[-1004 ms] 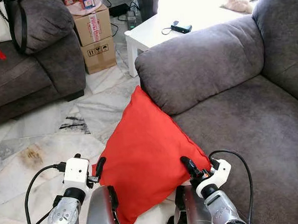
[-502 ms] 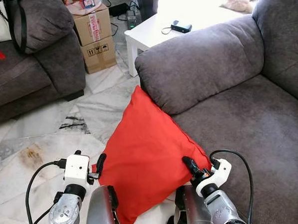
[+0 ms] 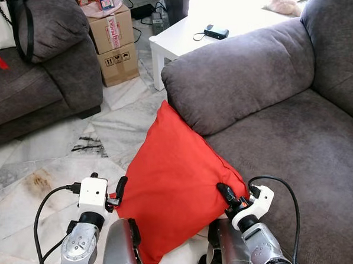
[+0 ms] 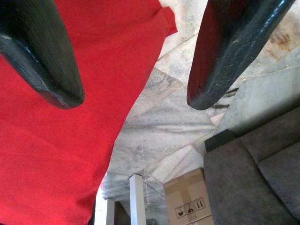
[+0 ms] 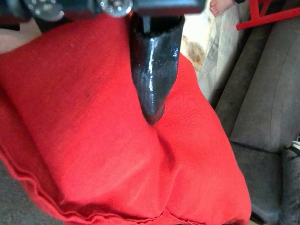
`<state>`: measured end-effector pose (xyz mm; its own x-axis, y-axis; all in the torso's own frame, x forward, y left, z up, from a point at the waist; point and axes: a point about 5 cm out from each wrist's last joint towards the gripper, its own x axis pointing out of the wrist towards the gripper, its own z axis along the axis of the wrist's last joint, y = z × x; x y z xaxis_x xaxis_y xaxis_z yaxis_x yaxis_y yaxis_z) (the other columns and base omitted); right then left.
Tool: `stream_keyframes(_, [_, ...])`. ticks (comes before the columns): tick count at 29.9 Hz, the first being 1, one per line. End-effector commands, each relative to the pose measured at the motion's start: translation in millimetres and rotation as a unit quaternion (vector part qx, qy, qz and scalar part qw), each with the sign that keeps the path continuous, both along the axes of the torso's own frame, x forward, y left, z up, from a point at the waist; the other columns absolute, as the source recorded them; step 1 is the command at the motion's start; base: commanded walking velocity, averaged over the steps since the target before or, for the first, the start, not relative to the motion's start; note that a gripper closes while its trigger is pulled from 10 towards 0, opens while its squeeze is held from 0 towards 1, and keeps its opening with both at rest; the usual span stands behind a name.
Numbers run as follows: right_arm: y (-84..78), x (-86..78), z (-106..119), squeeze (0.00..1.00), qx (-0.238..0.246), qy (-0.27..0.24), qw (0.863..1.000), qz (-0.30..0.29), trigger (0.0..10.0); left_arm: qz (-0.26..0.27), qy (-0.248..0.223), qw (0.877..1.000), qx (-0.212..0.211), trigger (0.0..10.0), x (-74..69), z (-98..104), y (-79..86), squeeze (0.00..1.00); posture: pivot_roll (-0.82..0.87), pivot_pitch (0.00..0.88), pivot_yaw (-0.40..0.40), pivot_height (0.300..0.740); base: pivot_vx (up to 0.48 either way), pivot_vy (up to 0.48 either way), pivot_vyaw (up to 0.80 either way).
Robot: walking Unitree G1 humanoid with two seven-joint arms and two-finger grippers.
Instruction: Move the pillow to the sofa from floor
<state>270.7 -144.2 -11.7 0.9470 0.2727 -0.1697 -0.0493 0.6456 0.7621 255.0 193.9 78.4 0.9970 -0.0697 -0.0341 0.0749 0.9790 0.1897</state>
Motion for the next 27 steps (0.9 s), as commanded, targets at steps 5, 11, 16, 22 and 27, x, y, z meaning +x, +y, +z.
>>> stream_keyframes(5, [-6.1, 5.4, 8.3, 0.0, -0.023, -0.032, 0.999, -0.001, 0.0, 0.005, 0.007, 1.0, 0.002, 10.0, 0.0, -5.9, 1.4, 0.0, 0.07, 0.136, -0.076, 0.591, 0.0, 0.0, 0.0])
stream_keyframes(11, [-11.3, 6.4, 12.5, 0.0, -0.041, -0.053, 0.998, 0.007, 0.0, 0.011, 0.005, 1.0, 0.003, 10.0, 3.0, -5.8, 3.5, 0.0, 0.07, 0.119, -0.081, 0.591, 0.0, 0.0, 0.0])
stream_keyframes(16, [-12.6, 6.2, 19.0, 0.0, -0.097, -0.085, 0.991, 0.032, 10.0, 0.012, 0.001, 1.0, 0.001, 10.0, 5.1, -5.3, 1.9, 0.0, 0.06, 0.099, -0.085, 0.591, 0.0, 0.0, 0.0])
stream_keyframes(22, [-11.0, 1.6, 42.3, 0.0, -0.18, -0.163, 0.967, 0.072, 10.0, 0.013, -0.002, 1.0, 0.002, 10.0, 0.3, -6.7, 3.3, 0.0, 0.05, 0.096, -0.088, 0.591, 0.0, 0.0, 0.0])
stream_keyframes(27, [-5.2, -6.0, 62.3, 0.0, -0.233, -0.205, 0.947, 0.086, 10.0, 0.018, -0.001, 1.0, 0.006, 10.0, -7.2, -6.7, 7.2, 0.0, 0.05, 0.093, -0.093, 0.591, 0.0, 0.0, 0.0])
